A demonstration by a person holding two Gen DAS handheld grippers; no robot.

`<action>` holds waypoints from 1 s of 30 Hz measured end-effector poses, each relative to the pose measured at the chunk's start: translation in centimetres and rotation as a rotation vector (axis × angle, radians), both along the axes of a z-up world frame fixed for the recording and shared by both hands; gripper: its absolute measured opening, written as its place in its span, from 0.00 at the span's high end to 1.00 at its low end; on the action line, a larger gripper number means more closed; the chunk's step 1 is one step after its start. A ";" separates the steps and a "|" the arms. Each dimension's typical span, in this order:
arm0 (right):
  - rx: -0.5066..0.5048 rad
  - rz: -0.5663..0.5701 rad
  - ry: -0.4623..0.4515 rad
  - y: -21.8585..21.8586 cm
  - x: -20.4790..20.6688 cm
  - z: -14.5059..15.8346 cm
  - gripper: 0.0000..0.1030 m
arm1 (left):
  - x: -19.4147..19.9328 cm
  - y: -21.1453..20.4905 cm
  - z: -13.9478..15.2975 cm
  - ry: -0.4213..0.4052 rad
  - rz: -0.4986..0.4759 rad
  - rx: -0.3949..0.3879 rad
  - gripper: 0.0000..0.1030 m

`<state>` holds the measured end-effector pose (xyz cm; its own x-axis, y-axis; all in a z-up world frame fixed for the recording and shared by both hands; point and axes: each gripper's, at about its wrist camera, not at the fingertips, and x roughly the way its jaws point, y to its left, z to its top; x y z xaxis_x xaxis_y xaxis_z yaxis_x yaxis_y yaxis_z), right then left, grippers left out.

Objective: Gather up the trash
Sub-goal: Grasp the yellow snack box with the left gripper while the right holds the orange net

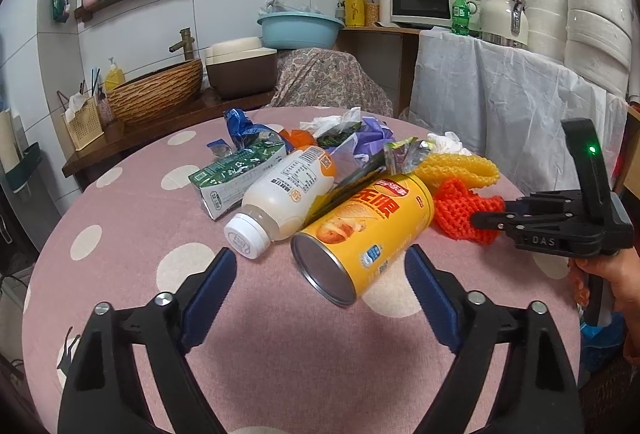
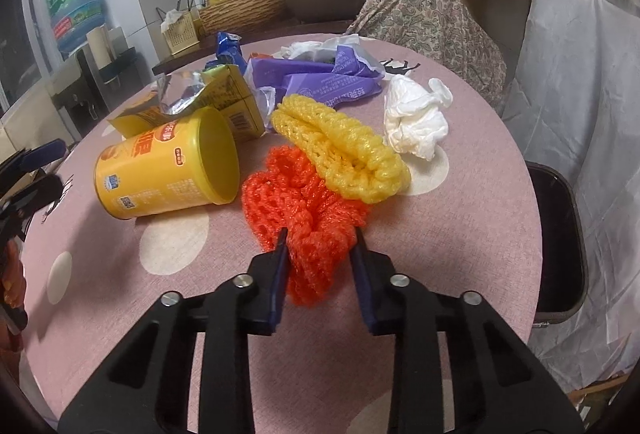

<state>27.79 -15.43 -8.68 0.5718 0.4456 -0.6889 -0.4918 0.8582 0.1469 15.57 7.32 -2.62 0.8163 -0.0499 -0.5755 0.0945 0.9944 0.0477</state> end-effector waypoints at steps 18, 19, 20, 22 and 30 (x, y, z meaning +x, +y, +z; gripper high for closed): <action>0.078 0.068 -0.024 -1.1 -4.2 1.3 0.76 | 6.2 -7.4 1.6 0.023 -0.226 0.241 0.32; 0.078 0.069 -0.027 -1.2 -4.4 1.3 0.76 | 6.8 -7.6 1.6 0.033 -0.229 0.241 0.32; 0.080 0.070 -0.028 -1.3 -4.6 1.4 0.76 | 7.4 -7.7 1.6 0.042 -0.227 0.241 0.32; 0.084 0.073 -0.030 -1.4 -4.9 1.4 0.76 | 8.2 -8.0 1.6 0.051 -0.220 0.256 0.32; 0.083 0.080 -0.042 -1.6 -5.6 1.5 0.76 | 10.9 -8.7 0.4 0.131 -0.215 0.338 0.49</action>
<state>22.17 -17.03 -7.17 0.5601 0.5452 -0.6238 -0.5653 0.8019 0.1933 26.51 -1.38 -2.24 0.7265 -0.0013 -0.6872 0.3250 0.8817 0.3419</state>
